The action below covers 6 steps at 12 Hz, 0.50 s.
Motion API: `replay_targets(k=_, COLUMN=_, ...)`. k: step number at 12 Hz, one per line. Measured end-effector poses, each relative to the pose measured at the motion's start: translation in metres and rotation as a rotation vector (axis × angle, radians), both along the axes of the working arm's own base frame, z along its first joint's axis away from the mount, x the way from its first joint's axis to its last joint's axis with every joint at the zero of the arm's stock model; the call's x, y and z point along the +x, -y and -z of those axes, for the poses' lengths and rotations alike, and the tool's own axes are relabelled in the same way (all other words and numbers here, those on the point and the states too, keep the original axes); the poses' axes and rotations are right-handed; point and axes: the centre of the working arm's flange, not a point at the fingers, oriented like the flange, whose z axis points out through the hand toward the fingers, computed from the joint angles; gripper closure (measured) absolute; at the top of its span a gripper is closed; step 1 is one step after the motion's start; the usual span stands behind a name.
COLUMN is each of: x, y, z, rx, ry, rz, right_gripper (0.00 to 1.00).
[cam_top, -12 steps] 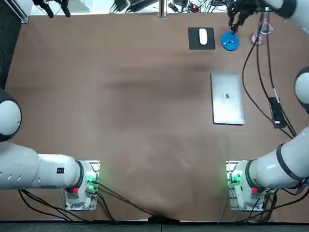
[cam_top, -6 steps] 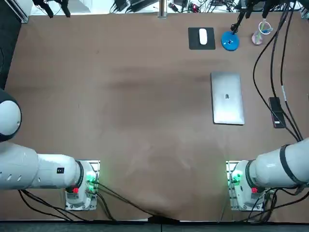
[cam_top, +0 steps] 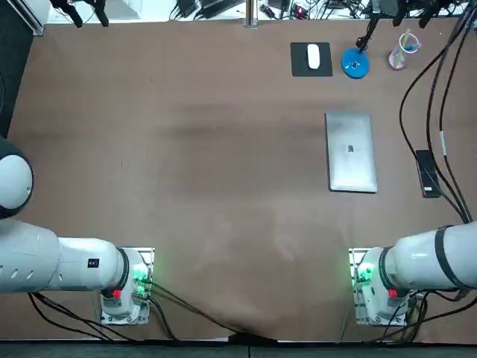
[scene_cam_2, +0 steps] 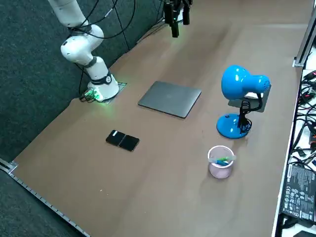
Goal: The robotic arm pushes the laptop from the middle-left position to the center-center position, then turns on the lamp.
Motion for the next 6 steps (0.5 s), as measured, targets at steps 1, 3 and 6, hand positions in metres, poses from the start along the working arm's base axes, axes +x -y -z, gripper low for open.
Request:
replay_targets(k=1, x=-0.005, y=0.006, z=-0.005, rx=0.009, ry=0.007, rz=0.005, right_gripper=0.00)
replay_targets(k=3, x=-0.016, y=0.012, z=-0.014, rx=0.013, ry=0.019, rz=0.005, right_gripper=0.00)
replay_targets(k=6, x=-0.033, y=0.007, z=-0.024, rx=0.011, ry=0.032, rz=-0.012, right_gripper=0.00)
